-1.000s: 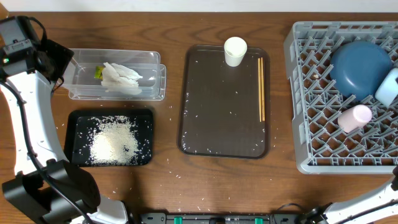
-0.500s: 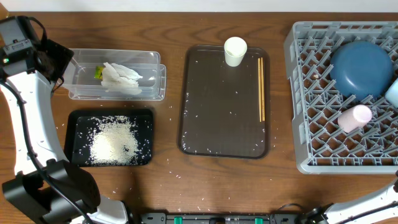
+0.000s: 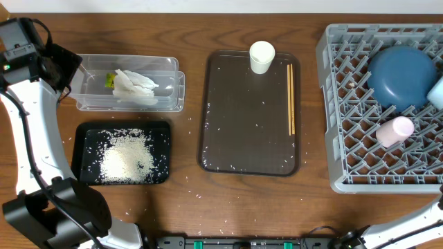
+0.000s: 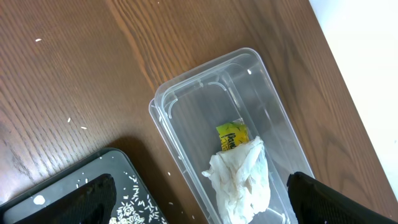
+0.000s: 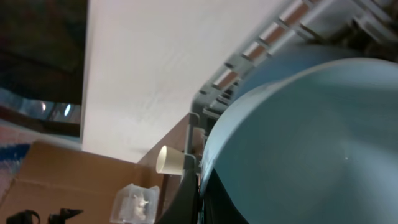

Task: Sort waste into correct bins and load items into the dishwasher rack
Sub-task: 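Release the bowl and withdraw the right gripper to the lower right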

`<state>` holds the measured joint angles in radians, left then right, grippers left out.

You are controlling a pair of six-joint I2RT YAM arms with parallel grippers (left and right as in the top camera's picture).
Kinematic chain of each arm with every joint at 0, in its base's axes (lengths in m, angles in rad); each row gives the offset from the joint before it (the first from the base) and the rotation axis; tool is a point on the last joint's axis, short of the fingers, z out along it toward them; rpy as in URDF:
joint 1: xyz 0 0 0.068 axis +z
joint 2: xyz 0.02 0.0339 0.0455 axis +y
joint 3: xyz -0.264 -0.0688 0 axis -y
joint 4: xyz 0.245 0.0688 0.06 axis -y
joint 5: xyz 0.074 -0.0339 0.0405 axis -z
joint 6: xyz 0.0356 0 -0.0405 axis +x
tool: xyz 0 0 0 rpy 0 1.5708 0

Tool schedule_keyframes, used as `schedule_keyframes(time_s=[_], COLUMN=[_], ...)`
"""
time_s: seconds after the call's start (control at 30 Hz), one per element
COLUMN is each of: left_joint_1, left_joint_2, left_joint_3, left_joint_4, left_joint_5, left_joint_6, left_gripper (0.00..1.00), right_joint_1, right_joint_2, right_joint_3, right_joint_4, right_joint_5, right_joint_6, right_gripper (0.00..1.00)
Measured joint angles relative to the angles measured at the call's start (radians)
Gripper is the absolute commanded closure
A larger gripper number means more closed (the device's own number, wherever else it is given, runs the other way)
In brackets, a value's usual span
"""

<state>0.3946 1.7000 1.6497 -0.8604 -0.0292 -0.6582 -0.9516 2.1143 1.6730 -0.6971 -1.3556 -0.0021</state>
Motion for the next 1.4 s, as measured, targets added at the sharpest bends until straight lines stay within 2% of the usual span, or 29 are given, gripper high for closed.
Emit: schedule_keyframes(time_s=[0.47,0.63,0.73,0.83,1.1,1.27,1.33,1.4], left_joint_1=[0.0,0.0,0.0,0.0,0.0,0.0,0.0,0.0], left_joint_2=[0.0,0.0,0.0,0.0,0.0,0.0,0.0,0.0], left_joint_3=[0.0,0.0,0.0,0.0,0.0,0.0,0.0,0.0], left_joint_4=[0.0,0.0,0.0,0.0,0.0,0.0,0.0,0.0], left_joint_5=[0.0,0.0,0.0,0.0,0.0,0.0,0.0,0.0], left_joint_6=[0.0,0.0,0.0,0.0,0.0,0.0,0.0,0.0], left_gripper=[0.09,0.09,0.09,0.09,0.09,0.09,0.09,0.09], right_joint_1=[-0.015,-0.053,-0.066,-0.066,-0.066,-0.063,-0.06,-0.051], right_joint_2=[0.017,0.014,0.008,-0.012,-0.2,-0.36,-0.401,-0.425], right_joint_3=[0.017,0.016,0.014,0.008,-0.001,0.0,0.0,0.0], right_joint_4=[-0.14,-0.212,-0.248,-0.288,-0.353,-0.357,-0.349,-0.336], right_joint_5=[0.089,0.123,0.204,0.308,0.551,0.681,0.726,0.755], right_joint_6=[-0.021,-0.049,-0.057,-0.058,0.04,0.15,0.183,0.203], right_gripper=[0.96,0.91,0.88,0.8,0.75,0.56,0.55,0.59])
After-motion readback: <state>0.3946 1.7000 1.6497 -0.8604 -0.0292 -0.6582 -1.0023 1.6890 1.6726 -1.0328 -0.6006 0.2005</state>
